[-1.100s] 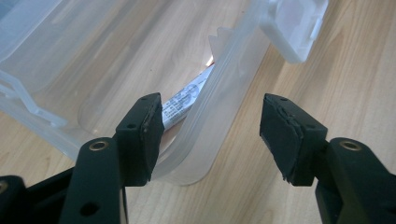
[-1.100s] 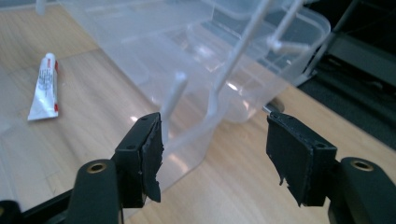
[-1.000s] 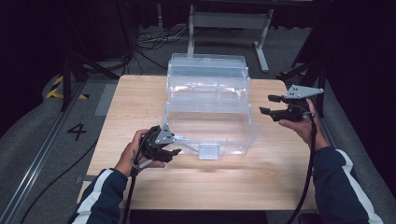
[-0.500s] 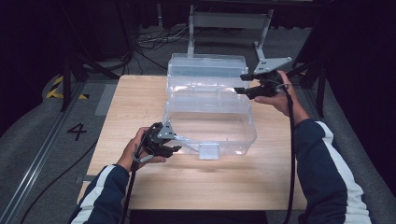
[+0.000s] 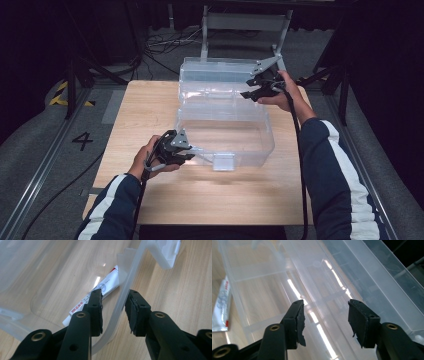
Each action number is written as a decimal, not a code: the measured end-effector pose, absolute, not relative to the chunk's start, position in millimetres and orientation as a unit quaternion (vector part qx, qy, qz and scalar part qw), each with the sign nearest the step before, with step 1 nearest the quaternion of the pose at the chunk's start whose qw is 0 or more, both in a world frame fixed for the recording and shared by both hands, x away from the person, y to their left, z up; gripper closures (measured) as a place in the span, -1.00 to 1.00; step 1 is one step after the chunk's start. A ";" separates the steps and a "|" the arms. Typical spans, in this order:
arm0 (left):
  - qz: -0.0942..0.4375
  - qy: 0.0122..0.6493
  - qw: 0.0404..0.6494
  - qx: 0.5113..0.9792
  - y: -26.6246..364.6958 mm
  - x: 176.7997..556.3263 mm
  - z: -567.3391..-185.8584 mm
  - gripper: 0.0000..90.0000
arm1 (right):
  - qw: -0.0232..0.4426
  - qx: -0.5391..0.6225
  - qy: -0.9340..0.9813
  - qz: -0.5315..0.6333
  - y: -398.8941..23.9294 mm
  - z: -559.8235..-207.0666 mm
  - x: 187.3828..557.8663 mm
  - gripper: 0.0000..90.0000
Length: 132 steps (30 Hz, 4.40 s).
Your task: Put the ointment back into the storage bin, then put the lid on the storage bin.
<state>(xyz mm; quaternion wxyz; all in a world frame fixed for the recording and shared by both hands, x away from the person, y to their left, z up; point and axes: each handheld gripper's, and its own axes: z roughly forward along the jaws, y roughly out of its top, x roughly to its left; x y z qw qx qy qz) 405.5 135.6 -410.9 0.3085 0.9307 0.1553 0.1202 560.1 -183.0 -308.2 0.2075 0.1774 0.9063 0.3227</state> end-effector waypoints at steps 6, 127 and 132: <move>0.121 0.148 0.302 0.934 133.8 405.2 -409.6 0.59 | 0.213 0.163 0.916 0.298 -182.2 -307.0 566.8 0.35; 0.096 0.172 0.341 0.919 123.5 408.1 -420.9 0.49 | 0.217 0.057 0.948 0.226 -161.4 -289.5 484.4 0.89; 0.099 0.173 0.341 0.919 123.2 407.6 -420.9 0.48 | 0.221 0.060 0.943 0.241 -166.0 -292.2 479.9 0.88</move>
